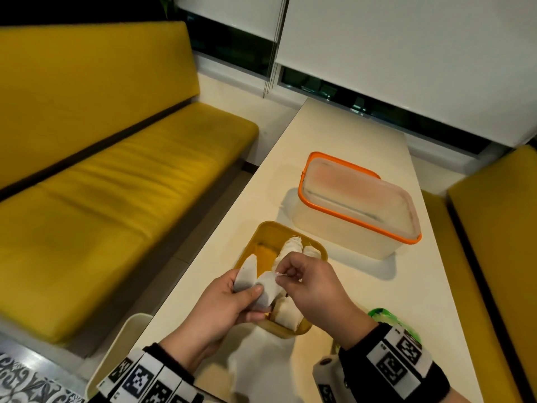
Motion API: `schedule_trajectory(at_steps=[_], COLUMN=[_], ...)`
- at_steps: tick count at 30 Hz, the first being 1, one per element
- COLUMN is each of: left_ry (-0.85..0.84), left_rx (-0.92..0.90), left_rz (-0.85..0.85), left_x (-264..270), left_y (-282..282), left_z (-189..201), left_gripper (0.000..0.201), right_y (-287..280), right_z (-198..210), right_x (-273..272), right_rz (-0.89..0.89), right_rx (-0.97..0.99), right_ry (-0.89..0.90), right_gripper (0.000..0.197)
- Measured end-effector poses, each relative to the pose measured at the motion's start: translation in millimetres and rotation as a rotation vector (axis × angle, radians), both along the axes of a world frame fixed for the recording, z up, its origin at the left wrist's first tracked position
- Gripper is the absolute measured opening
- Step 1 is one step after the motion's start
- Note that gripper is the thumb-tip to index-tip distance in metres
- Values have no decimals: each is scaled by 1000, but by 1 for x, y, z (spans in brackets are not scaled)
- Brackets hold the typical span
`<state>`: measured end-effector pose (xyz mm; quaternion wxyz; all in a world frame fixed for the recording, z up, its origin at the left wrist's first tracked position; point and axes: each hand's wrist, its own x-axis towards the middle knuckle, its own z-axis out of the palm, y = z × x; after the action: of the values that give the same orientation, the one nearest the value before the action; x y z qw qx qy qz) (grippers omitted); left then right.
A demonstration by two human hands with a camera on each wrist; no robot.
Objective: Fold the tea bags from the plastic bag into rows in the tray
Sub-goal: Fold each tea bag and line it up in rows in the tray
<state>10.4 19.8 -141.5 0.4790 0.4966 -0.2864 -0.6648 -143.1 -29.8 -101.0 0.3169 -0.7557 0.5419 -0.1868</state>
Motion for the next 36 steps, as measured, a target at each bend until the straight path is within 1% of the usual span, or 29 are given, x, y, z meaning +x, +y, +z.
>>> schedule_trajectory(at_steps=[3, 5, 8, 11, 15, 17, 20, 23, 25, 28, 30, 31, 33, 34, 36], left_ry=[14, 42, 55, 64, 69, 70, 69, 63, 65, 86, 88, 85, 61, 43, 16], left_rx=[9, 20, 30, 35, 30, 29, 32, 33, 38, 47, 49, 48, 44, 41, 35], left_rz=[62, 87, 96, 101, 93, 93, 90, 85, 84, 88, 73, 60, 28, 11, -27], left_x=[4, 8, 12, 12, 13, 14, 14, 14, 13, 12, 11, 10, 8, 7, 5], left_y=[-1, -1, 0, 2, 3, 3, 3, 4, 4, 3, 2, 1, 0, 0, -1], left_z=[-2, -4, -4, -4, -2, -1, -2, -3, -3, 0, 2, 2, 2, 2, 1], left_gripper=[7, 5, 5, 5, 6, 6, 6, 7, 7, 9, 10, 11, 12, 13, 15], right_y=[-11, -20, -30, -37, -41, -40, -38, -35, -34, -32, -30, -28, -21, -16, -10], right_z=[-5, -12, -25, -38, -51, -52, -52, -53, -50, -39, -27, -20, -5, 1, 7], right_x=[-1, 0, 3, 6, 5, 5, 5, 5, 5, 7, 11, 13, 19, 22, 26], right_rz=[-69, -77, -16, 3, -40, -47, -50, 36, 46, 10, -21, -25, 8, 47, 133], right_rx=[-22, -20, 3, 38, 40, 9, -27, 3, 8, -42, -120, -140, -79, -19, 60], right_ry=[3, 29, 188, 369, 483, 509, 488, 518, 534, 494, 385, 286, 31, -52, -74], right_gripper=[14, 13, 12, 12, 15, 15, 15, 13, 14, 17, 19, 20, 24, 28, 34])
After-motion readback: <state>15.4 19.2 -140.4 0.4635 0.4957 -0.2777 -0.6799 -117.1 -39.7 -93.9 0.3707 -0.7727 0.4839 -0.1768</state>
